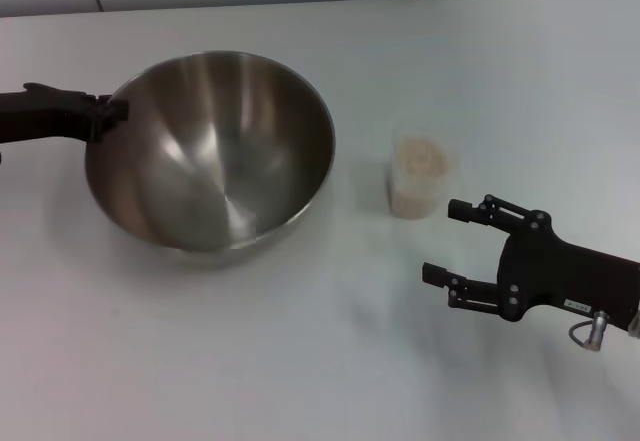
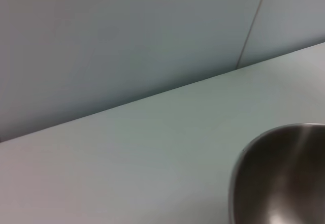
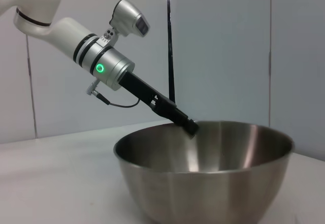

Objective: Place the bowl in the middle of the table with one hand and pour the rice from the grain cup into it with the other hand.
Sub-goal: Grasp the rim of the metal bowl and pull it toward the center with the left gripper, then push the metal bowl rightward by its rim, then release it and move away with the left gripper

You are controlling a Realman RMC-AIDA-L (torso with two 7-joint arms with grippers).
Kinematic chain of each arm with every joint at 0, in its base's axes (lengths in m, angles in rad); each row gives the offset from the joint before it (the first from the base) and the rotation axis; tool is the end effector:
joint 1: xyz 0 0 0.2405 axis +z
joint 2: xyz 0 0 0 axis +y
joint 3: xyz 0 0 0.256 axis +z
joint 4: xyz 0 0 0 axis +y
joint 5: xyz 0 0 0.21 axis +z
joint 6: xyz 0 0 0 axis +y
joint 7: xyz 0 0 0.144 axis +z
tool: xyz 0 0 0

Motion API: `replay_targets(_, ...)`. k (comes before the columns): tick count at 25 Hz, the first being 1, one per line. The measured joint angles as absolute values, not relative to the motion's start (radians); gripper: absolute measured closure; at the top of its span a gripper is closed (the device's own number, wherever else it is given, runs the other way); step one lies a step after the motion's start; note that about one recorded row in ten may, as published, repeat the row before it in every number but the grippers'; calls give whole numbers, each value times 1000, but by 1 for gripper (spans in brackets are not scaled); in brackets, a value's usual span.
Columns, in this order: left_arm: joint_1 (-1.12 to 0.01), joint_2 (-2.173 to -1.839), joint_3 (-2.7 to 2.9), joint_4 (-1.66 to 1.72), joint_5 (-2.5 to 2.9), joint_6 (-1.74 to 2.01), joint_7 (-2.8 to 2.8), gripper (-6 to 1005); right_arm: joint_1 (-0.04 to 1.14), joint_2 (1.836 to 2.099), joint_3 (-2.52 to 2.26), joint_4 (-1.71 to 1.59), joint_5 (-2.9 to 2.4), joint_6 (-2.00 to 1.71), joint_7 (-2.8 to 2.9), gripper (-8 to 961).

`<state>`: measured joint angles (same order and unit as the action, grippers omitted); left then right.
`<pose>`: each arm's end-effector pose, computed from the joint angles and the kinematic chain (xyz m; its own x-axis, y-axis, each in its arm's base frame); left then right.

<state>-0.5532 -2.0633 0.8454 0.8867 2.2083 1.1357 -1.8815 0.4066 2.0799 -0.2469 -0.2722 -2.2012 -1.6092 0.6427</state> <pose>-0.2769 0.3941 0.0348 0.7529 0.5530 0.3569 0.6568 -0.5969 -0.4607 0.3152 0.2513 -0.0388 0.7974 -0.0749 -0.5988 -0.3445 -0.8712 -0.3497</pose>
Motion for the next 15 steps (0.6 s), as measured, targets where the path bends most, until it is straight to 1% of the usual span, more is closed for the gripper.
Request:
replay_targets(3,-556,-2063,845,887,2209,1132,-1882,795,407,2079,-247,-274,-2201,-1609,643,131)
replay_targets(8,-561,-2062,845,887,2210,1139,-1882,948,406,2079,-247,-275,-2200,-1609,643,133)
replay_targets(15,-572,-2060,837,906,2207,1182,-1901,954,406,2078,-247,-275,-2200,-1609,643,132)
